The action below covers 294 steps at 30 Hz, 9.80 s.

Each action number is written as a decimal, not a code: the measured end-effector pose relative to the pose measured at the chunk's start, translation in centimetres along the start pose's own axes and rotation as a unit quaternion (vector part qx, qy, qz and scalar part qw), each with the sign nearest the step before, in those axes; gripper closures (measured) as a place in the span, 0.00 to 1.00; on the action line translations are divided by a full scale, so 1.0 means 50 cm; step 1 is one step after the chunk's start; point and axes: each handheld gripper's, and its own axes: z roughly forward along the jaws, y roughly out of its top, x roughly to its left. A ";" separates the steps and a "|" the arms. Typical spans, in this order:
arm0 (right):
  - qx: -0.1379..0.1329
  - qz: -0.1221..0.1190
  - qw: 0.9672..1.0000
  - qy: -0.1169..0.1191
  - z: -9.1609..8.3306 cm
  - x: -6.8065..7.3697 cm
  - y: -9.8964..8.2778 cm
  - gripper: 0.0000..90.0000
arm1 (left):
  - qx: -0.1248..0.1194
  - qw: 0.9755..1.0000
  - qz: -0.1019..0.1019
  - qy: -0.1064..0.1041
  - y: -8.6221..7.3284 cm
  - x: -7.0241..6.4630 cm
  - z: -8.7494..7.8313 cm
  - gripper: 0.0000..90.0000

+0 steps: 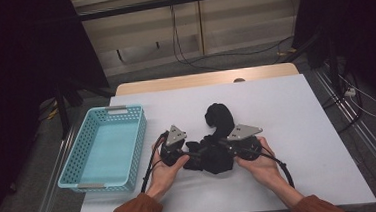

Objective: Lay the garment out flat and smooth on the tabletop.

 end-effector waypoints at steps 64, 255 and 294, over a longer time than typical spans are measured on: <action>0.024 0.033 0.994 -0.106 -0.033 -0.111 -0.019 0.71 | 0.067 0.995 -0.034 -0.070 0.022 -0.033 0.060 0.54; -0.235 0.094 0.965 -0.062 -0.245 -0.120 0.173 0.92 | -0.178 0.982 -0.045 -0.046 0.234 0.035 -0.210 0.96; -0.032 0.054 0.998 -0.007 -0.020 -0.100 0.064 0.69 | 0.048 0.992 0.003 -0.113 -0.004 -0.040 -0.056 0.96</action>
